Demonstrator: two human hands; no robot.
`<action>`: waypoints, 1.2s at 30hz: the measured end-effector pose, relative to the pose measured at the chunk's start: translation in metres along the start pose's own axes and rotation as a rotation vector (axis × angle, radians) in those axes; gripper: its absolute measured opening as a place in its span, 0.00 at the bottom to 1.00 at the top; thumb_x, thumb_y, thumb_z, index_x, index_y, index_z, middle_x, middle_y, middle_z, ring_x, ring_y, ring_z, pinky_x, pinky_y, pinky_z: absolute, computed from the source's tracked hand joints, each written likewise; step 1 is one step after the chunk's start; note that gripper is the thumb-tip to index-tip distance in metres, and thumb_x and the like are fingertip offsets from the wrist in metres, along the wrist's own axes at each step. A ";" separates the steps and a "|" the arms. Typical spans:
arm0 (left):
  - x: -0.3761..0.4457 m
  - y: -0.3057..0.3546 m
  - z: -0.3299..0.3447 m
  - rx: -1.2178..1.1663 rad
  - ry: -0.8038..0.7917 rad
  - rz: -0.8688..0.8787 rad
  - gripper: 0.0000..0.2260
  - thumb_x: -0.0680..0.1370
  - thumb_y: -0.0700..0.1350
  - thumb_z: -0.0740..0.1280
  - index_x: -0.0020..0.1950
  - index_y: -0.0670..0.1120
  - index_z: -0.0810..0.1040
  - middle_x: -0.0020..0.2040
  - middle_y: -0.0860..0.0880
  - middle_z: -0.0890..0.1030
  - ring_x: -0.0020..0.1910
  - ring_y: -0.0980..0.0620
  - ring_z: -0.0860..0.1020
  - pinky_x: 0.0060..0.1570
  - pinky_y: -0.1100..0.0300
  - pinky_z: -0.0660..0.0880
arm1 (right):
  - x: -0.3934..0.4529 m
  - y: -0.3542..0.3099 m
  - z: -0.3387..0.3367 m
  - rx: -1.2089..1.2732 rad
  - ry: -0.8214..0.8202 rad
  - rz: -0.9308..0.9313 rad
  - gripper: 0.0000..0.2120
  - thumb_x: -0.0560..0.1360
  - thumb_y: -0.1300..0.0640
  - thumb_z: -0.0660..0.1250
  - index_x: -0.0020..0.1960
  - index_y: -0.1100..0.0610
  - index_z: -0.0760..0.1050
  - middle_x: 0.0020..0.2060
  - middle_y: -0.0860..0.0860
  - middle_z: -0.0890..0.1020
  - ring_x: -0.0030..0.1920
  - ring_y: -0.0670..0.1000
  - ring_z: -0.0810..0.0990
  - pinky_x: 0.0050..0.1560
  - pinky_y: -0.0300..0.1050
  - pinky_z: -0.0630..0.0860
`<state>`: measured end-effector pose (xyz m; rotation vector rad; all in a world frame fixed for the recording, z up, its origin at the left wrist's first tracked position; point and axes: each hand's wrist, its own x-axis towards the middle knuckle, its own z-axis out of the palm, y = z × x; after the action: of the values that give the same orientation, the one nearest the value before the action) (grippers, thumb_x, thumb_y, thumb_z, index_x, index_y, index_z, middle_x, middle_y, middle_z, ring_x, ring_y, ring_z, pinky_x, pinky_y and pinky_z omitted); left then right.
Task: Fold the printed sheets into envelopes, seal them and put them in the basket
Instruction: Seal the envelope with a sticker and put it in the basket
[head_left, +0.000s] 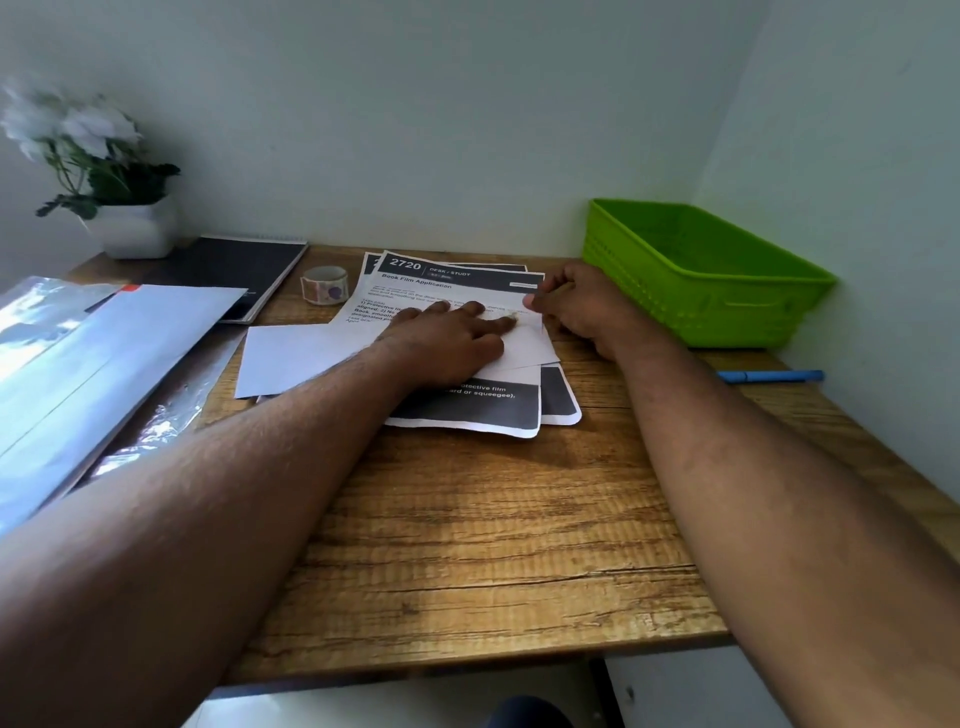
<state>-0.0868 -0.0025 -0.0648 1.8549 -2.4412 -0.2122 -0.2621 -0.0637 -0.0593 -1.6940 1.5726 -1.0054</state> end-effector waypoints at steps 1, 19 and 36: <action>0.000 0.000 0.000 -0.022 0.009 0.007 0.20 0.82 0.59 0.49 0.75 0.67 0.56 0.80 0.54 0.54 0.78 0.46 0.53 0.73 0.43 0.50 | 0.001 0.002 0.004 -0.042 0.025 -0.019 0.15 0.66 0.55 0.78 0.43 0.53 0.72 0.35 0.49 0.76 0.36 0.49 0.73 0.38 0.42 0.70; 0.000 -0.011 -0.002 -0.259 0.180 -0.045 0.40 0.74 0.62 0.67 0.78 0.62 0.46 0.71 0.55 0.72 0.75 0.44 0.61 0.73 0.38 0.50 | -0.006 -0.002 -0.004 -0.264 -0.266 -0.044 0.36 0.63 0.49 0.79 0.68 0.49 0.70 0.61 0.48 0.72 0.60 0.49 0.71 0.60 0.43 0.70; -0.022 -0.016 -0.012 -0.424 0.490 0.230 0.50 0.66 0.45 0.80 0.75 0.68 0.52 0.58 0.53 0.71 0.45 0.58 0.74 0.62 0.42 0.71 | -0.032 -0.014 -0.009 -0.018 -0.260 -0.090 0.09 0.70 0.56 0.75 0.47 0.59 0.79 0.50 0.54 0.83 0.50 0.51 0.80 0.58 0.54 0.77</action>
<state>-0.0636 0.0134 -0.0546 1.2598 -2.0484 -0.2094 -0.2623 -0.0302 -0.0466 -1.8396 1.3518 -0.7782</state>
